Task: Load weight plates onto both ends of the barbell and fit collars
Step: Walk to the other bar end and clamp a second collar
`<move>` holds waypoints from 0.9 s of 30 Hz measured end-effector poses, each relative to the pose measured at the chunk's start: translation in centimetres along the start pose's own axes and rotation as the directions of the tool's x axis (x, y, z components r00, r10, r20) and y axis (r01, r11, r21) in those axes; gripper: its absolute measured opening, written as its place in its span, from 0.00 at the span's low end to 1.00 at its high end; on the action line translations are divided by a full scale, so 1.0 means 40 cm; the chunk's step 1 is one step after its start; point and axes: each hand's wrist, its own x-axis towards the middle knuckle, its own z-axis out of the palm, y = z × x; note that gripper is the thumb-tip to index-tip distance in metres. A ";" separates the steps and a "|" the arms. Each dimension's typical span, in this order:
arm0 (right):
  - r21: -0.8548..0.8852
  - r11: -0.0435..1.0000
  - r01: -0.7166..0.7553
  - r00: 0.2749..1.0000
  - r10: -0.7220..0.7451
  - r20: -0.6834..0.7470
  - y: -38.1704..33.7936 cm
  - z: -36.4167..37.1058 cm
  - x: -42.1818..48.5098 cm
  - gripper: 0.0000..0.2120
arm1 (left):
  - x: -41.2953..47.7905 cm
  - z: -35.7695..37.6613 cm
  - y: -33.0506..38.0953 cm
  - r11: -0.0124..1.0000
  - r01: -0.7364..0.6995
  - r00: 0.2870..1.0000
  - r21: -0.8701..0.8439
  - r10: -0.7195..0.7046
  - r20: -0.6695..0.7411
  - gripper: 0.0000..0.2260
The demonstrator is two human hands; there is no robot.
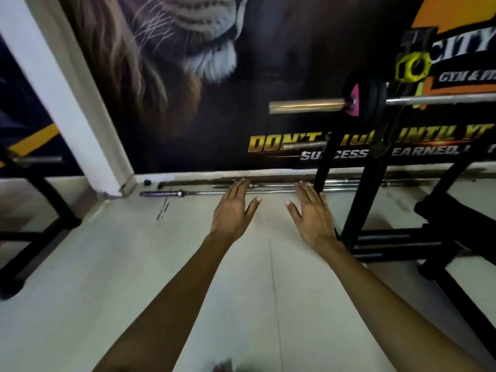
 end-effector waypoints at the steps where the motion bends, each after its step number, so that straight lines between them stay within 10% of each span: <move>1: -0.004 1.000 -0.030 0.999 0.030 -0.031 0.012 0.010 0.058 0.26 | 0.077 0.017 -0.018 0.999 -0.043 0.999 -0.013 0.043 0.004 0.26; 15: -0.106 0.857 -0.504 0.812 0.429 -0.397 0.232 -0.095 0.563 0.26 | 0.875 0.222 0.174 0.760 -0.540 0.808 -0.361 0.588 0.029 0.24; 27: -0.064 0.823 -0.564 0.715 0.448 -0.536 0.537 -0.263 0.798 0.27 | 1.303 0.413 0.555 0.622 -0.694 0.667 -0.362 0.745 0.002 0.26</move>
